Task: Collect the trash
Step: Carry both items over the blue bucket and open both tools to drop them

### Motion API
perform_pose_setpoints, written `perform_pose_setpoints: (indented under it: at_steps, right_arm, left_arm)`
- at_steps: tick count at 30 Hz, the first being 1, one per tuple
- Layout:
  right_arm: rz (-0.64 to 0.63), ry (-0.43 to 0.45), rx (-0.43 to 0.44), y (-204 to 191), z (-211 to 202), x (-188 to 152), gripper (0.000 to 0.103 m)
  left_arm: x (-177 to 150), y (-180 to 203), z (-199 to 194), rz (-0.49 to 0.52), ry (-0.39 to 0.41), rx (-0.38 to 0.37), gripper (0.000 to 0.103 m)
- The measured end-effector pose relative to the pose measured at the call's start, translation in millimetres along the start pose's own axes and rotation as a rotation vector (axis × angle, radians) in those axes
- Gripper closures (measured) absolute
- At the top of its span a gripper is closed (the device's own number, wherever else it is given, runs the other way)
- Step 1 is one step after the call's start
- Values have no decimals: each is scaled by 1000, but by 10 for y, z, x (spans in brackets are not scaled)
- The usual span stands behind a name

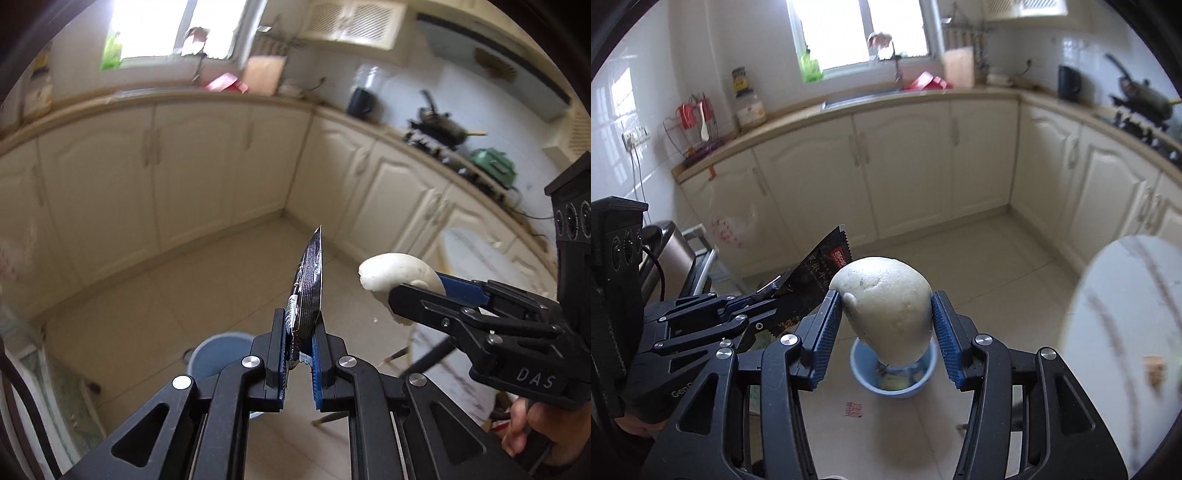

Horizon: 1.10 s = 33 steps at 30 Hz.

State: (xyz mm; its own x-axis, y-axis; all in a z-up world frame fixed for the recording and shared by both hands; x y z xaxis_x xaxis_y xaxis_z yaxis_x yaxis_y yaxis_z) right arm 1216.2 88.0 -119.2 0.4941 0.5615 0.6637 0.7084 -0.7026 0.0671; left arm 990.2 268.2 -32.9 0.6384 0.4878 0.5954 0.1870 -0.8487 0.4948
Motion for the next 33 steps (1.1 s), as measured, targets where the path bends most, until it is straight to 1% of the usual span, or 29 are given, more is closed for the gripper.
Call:
perform_pose_setpoints:
  at_steps: [2, 5, 6, 9, 11, 13, 14, 15, 18, 21, 23, 24, 25, 26, 29, 31, 32, 33]
  right_arm:
    - [11, -54, 21, -45, 475, -85, 55]
    - [46, -151, 55, -14, 1216, -339, 55]
    - [63, -191, 65, 11, 1499, -456, 55]
    - [106, -267, 74, 73, 2118, -745, 55]
    - [120, -296, 73, 107, 2406, -880, 55]
    - [142, -314, 93, 143, 2653, -998, 54]
    - [145, -317, 92, 168, 2721, -1028, 54]
    - [149, -327, 81, 202, 2796, -1067, 53]
    - [202, -330, 97, 332, 2918, -1145, 51]
    - [203, -322, 82, 422, 2937, -1181, 50]
    - [214, -306, 97, 462, 2880, -1176, 44]
    - [211, -297, 98, 470, 2846, -1164, 37]
    - [201, -288, 91, 449, 2808, -1134, 36]
    - [192, -279, 83, 449, 2743, -1100, 36]
    - [181, -231, 62, 387, 2486, -935, 34]
    - [156, -188, 37, 326, 2216, -781, 30]
    - [136, -164, 16, 287, 2058, -698, 29]
    - [118, -132, -1, 249, 1866, -610, 28]
  left_arm:
    - [-7, -284, 238, -38, -46, 29, 96]
    - [-98, -639, 692, -73, -132, 66, 96]
    - [-126, -745, 861, -82, -163, 72, 96]
    - [-250, -942, 1326, -119, -250, 73, 96]
    - [-301, -1001, 1594, -124, -295, 85, 96]
    - [-297, -1052, 1828, -130, -323, 92, 96]
    - [-281, -1081, 1933, -142, -333, 89, 94]
    - [-288, -1108, 2012, -156, -344, 90, 91]
    - [-244, -1109, 2222, -182, -364, 120, 89]
    - [-221, -1143, 2297, -167, -362, 145, 88]
    - [-146, -1099, 2275, -172, -341, 153, 87]
    - [-102, -1061, 2252, -178, -331, 161, 84]
    - [-64, -1027, 2216, -177, -322, 170, 81]
    - [-37, -964, 2148, -170, -303, 184, 80]
    - [65, -753, 1849, -156, -210, 222, 78]
    - [237, -626, 1586, -150, -142, 234, 70]
    - [337, -542, 1435, -140, -100, 242, 62]
    - [411, -454, 1288, -130, -57, 250, 57]
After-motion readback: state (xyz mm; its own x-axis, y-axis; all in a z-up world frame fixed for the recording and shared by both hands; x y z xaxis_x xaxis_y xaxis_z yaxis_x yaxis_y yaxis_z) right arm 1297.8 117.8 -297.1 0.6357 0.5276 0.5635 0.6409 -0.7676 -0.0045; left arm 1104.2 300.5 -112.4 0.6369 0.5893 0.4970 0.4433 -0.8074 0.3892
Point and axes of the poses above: each gripper's, at about its wrist camera, not at the fingertips, and z roughly the way its jaws point, y to its right, x to its top, the point moved 3 cm from there along z, roughly the way its jaws point, and after that the axes turned 12 degrees about -z, right-handed, at the moved point
